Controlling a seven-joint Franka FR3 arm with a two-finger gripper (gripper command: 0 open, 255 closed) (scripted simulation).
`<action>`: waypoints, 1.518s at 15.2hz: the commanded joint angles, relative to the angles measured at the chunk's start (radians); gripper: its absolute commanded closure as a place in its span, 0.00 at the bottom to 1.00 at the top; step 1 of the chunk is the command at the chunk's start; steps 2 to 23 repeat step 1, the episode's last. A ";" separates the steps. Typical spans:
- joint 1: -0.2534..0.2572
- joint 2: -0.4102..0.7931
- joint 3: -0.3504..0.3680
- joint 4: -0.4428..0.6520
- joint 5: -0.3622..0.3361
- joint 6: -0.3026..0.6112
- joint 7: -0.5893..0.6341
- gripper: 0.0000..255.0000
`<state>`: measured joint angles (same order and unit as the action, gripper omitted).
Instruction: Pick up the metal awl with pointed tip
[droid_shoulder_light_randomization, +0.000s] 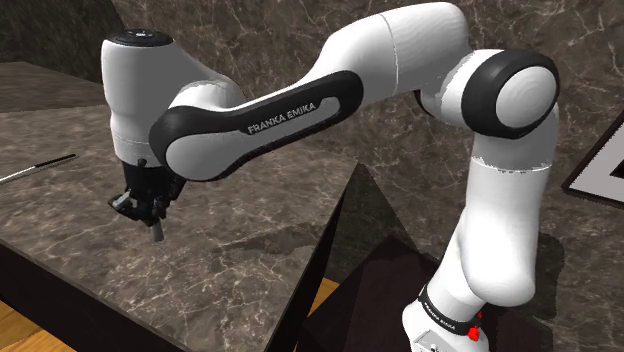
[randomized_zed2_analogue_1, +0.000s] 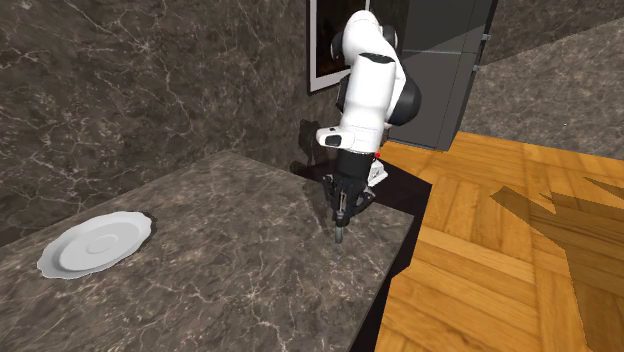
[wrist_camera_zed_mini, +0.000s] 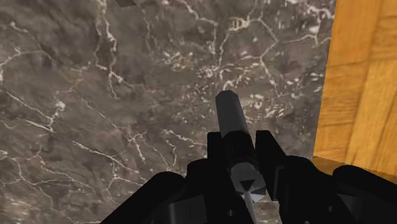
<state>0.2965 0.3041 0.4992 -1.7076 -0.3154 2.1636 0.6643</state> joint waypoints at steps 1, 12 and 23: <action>0.001 -0.002 0.001 0.008 0.002 -0.010 -0.001 1.00; 0.001 -0.002 0.001 0.008 0.002 -0.010 -0.001 1.00; 0.001 -0.002 0.001 0.008 0.002 -0.010 -0.001 1.00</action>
